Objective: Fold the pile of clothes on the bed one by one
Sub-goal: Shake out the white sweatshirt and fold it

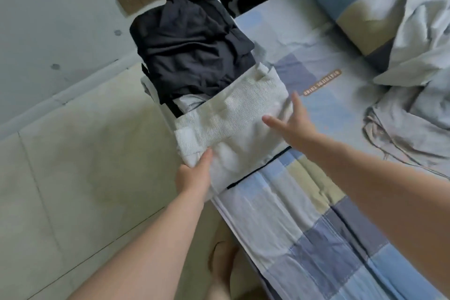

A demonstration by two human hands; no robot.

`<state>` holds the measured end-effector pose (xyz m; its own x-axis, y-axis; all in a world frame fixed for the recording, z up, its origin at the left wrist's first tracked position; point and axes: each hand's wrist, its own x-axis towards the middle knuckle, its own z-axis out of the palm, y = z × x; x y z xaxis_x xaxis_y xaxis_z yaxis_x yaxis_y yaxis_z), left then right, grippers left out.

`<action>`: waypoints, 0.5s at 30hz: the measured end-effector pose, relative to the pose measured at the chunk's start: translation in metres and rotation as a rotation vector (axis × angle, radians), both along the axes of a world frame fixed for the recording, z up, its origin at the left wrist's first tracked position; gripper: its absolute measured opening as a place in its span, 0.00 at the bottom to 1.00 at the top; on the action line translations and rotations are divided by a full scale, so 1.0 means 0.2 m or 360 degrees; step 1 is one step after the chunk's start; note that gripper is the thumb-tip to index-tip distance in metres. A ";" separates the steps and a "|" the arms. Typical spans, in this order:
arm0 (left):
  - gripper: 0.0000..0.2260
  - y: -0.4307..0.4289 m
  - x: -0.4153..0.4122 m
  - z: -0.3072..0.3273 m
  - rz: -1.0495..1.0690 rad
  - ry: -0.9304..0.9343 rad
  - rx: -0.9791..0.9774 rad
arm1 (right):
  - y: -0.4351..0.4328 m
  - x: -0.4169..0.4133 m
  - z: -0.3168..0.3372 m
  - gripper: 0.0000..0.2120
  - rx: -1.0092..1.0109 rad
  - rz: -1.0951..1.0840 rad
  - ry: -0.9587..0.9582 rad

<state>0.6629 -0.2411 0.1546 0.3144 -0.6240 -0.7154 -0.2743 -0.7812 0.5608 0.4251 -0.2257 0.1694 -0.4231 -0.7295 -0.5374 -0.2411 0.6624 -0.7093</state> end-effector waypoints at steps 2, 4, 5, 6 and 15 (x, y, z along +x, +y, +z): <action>0.26 -0.02 0.01 -0.10 0.0036 0.0014 0.0020 | -0.05 0.15 -0.11 0.50 -0.0039 0.0178 0.0456; 0.21 -0.05 0.01 -0.14 0.0013 -0.0015 -0.0026 | -0.05 0.22 -0.15 0.44 -0.0128 0.0345 0.0832; 0.20 -0.06 0.01 -0.15 -0.0024 -0.0040 -0.0082 | -0.04 0.23 -0.16 0.39 -0.0211 0.0465 0.1006; 0.20 -0.05 0.02 -0.15 -0.0077 -0.0103 -0.0174 | -0.02 0.23 -0.17 0.35 -0.0319 0.0583 0.1161; 0.25 0.03 -0.05 -0.13 -0.1694 -0.0719 -0.1068 | -0.02 0.11 -0.19 0.30 -0.0326 0.0989 0.1339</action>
<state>0.6532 -0.2361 0.1284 -0.4154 -0.8990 -0.1387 -0.8356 0.3169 0.4487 0.4467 -0.2301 0.1321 -0.1236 -0.9884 -0.0882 -0.9602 0.1415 -0.2410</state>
